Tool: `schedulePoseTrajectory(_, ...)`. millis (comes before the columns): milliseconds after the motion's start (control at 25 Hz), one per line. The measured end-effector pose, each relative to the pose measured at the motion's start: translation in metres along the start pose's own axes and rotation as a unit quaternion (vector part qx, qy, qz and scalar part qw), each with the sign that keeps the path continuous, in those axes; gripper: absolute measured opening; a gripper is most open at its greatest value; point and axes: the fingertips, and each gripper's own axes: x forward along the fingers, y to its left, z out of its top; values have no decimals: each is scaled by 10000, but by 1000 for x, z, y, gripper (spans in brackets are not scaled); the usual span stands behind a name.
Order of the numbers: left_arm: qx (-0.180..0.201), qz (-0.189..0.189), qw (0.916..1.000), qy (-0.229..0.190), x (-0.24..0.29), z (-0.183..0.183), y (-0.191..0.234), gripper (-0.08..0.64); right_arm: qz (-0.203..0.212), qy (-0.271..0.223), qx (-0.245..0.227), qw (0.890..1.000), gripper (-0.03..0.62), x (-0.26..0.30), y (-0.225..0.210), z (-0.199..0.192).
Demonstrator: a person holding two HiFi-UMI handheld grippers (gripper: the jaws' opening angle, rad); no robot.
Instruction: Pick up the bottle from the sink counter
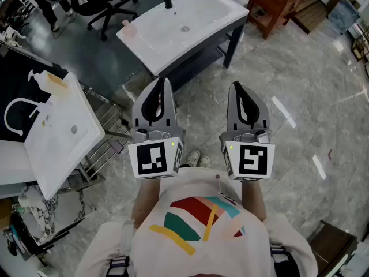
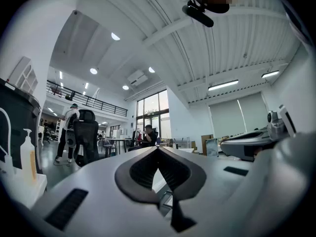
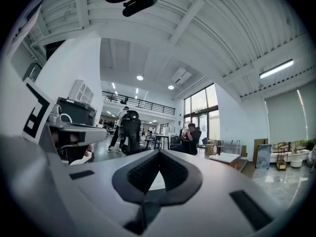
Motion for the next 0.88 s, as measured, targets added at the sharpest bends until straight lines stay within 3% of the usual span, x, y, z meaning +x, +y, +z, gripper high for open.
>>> schedulePoseTrajectory(520, -39, -10, 10000, -59, -6, 3, -2, 18, -51, 39, -84, 9999, 12, -13, -6, 2)
schedulePoseTrajectory(720, -106, 5, 9999, -58, -6, 1, -5, 18, -105, -165, 154, 9997, 12, -20, -18, 4)
schedulePoseTrajectory(880, -128, 4, 9999, -95, -2, -1, -9, 18, -203, -104, 1, 9997, 14, -25, -28, -2)
